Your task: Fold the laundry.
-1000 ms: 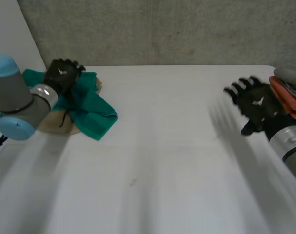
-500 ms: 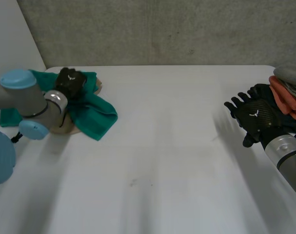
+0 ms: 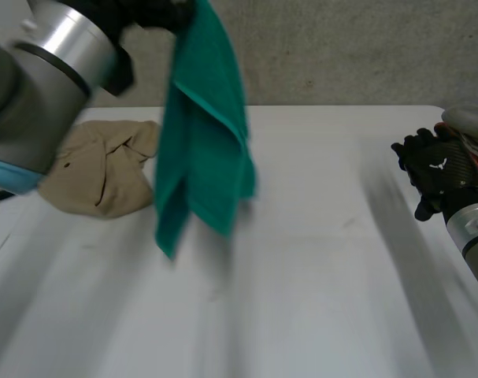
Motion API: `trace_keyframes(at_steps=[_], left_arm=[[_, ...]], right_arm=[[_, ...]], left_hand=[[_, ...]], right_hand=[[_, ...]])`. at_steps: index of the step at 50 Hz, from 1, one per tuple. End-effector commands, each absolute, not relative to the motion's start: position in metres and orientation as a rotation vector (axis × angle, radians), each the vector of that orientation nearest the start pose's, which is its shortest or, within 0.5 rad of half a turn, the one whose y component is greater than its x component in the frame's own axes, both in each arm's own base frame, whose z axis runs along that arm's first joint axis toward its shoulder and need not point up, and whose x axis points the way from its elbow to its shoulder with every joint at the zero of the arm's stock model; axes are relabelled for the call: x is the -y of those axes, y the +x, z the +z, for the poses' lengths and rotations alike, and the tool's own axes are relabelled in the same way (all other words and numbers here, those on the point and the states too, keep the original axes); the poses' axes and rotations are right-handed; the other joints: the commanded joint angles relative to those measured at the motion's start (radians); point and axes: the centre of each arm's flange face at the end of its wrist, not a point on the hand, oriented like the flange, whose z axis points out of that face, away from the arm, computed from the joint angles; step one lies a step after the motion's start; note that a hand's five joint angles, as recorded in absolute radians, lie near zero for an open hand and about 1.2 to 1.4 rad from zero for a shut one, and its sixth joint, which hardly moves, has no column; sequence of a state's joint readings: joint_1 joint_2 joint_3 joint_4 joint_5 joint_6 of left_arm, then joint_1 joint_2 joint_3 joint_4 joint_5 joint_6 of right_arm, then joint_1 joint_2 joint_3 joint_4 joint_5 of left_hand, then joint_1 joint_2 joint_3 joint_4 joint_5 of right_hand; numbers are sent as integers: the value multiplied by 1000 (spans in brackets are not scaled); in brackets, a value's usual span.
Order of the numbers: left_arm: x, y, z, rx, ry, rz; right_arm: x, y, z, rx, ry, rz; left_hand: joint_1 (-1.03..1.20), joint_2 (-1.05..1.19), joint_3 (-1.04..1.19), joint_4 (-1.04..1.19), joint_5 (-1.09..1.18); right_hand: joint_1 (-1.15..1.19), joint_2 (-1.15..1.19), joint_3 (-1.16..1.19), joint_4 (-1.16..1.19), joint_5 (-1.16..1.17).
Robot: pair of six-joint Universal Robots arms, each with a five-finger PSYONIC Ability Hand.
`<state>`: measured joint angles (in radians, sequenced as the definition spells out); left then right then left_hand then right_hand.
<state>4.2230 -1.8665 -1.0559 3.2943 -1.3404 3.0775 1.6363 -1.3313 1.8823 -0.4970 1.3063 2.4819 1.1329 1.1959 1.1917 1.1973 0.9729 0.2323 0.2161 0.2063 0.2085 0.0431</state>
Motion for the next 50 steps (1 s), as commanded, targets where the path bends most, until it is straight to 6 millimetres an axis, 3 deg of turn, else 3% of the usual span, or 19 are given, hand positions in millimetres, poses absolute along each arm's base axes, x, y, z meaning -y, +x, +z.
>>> trace_keyframes(at_steps=[1, 4, 5, 9, 10, 15, 18, 20, 25, 30, 35, 42, 50], left_arm=[[283, -361, 290, 1674, -708, 1888], [287, -366, 263, 1764, -749, 1863], [281, -374, 244, 1807, -794, 1824], [248, -401, 215, 1802, -930, 1740], [246, -402, 214, 1804, -937, 1740], [245, -392, 224, 1866, -888, 1805], [245, -368, 239, 1976, -772, 1917], [242, -335, 247, 2112, -655, 1992], [220, -315, 238, 2180, -686, 1940], [192, -291, 205, 2315, -767, 1816], [185, -283, 183, 2380, -798, 1739], [192, -294, 143, 2353, -893, 1542], [204, -305, 136, 2265, -896, 1566]], right_arm=[[312, 173, 194, -2185, -1028, -2282], [310, 174, 194, -2212, -1017, -2234], [309, 174, 194, -2223, -1018, -2218], [304, 174, 191, -2283, -1018, -2119], [302, 174, 191, -2296, -1011, -2096], [296, 175, 195, -2353, -866, -1975], [289, 172, 199, -2461, -619, -1817], [280, 178, 200, -2492, -540, -1713], [249, 198, 197, -2528, -555, -1475], [196, 233, 180, -2478, -763, -1301], [165, 255, 172, -2377, -887, -1301], [132, 272, 153, -2270, -988, -1351], [117, 282, 138, -2229, -1032, -1407]], left_hand=[[263, 200, 205, 199, 249], [263, 200, 205, 199, 249], [232, 169, 173, 167, 217], [-761, -824, -820, -825, -775], [-799, -862, -857, -863, -813], [-834, -897, -893, -899, -849], [-872, -935, -931, -937, -887], [-881, -944, -940, -946, -896], [-878, -941, -937, -943, -893], [-855, -918, -914, -919, -869], [-811, -874, -870, -875, -825], [-717, -780, -776, -781, -732], [-606, -669, -664, -670, -620]], right_hand=[[-58, -42, -32, -34, -43], [-58, -42, -32, -34, -43], [-58, -42, -32, -34, -43], [-58, -42, -32, -34, -43], [-58, -42, -32, -34, -43], [-58, -42, -32, -34, -43], [-58, -42, -32, -34, -43], [-58, -42, -32, -34, -43], [-58, -42, -32, -34, -43], [-4, 12, 22, 20, 11], [29, 45, 55, 53, 43], [93, 110, 119, 117, 108], [91, 107, 116, 114, 105]])
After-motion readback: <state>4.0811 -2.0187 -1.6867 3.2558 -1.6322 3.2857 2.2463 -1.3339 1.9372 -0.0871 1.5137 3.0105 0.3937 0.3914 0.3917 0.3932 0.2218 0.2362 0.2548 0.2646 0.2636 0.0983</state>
